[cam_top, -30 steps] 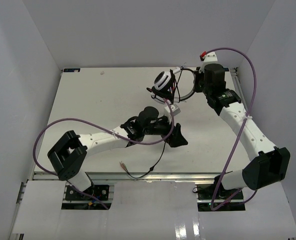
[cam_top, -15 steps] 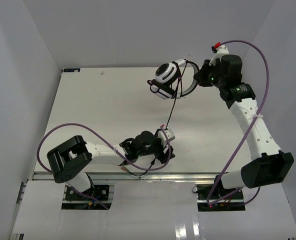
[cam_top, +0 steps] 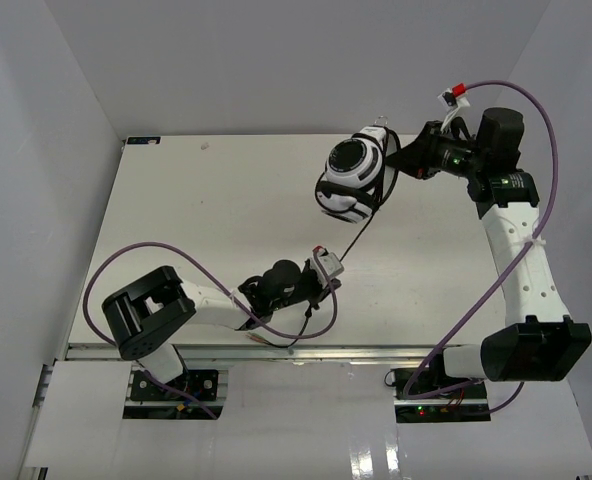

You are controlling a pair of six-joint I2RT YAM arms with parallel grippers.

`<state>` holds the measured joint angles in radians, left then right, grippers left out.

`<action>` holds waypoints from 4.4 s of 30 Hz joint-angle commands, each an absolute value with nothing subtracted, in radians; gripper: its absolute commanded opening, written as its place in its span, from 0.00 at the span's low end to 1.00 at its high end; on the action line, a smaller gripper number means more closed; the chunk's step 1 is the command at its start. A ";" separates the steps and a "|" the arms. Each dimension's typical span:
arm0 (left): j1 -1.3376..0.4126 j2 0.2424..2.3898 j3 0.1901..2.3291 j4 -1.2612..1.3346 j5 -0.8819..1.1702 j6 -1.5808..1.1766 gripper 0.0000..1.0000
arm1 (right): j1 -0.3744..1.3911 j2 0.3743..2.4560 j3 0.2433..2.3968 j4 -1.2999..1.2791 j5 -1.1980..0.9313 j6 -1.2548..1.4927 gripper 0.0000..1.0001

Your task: Wrap the headphones

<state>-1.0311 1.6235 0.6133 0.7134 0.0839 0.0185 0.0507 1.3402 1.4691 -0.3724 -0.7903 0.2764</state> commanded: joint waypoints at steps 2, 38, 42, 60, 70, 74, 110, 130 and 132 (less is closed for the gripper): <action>-0.949 1.526 0.532 0.773 0.209 -0.030 0.00 | 0.012 1.263 1.473 -0.251 -1.154 0.255 0.08; -0.545 1.527 1.189 -0.214 1.011 -0.297 0.22 | 0.588 1.086 1.033 -0.194 0.392 -0.794 0.08; -0.545 1.548 1.197 -0.143 1.051 -0.379 0.19 | 0.624 1.117 1.008 -0.115 0.437 -0.755 0.08; -0.529 1.463 0.918 -0.199 0.651 0.128 0.68 | 0.525 1.114 1.035 -0.205 0.201 -0.633 0.08; -0.529 1.387 0.702 0.073 0.744 0.114 0.79 | 0.321 1.212 1.295 -0.412 -0.292 -0.381 0.08; -0.529 1.303 0.614 0.186 0.796 0.114 0.80 | 0.258 1.254 1.388 -0.461 -0.455 -0.242 0.08; -0.980 1.584 0.440 1.197 0.513 -0.267 0.98 | 0.125 1.322 1.616 -0.482 -0.615 0.164 0.08; -1.208 2.008 0.629 1.670 -0.026 -0.399 0.73 | 0.106 1.282 1.562 -0.454 -0.612 0.220 0.08; -1.209 2.000 0.605 1.714 -0.012 -0.416 0.79 | 0.105 1.281 1.560 -0.454 -0.606 0.216 0.08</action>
<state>-1.2095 1.9977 0.6128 1.3209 0.0422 -0.3715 0.1127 1.3317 1.5532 -0.5238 -0.5833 0.1539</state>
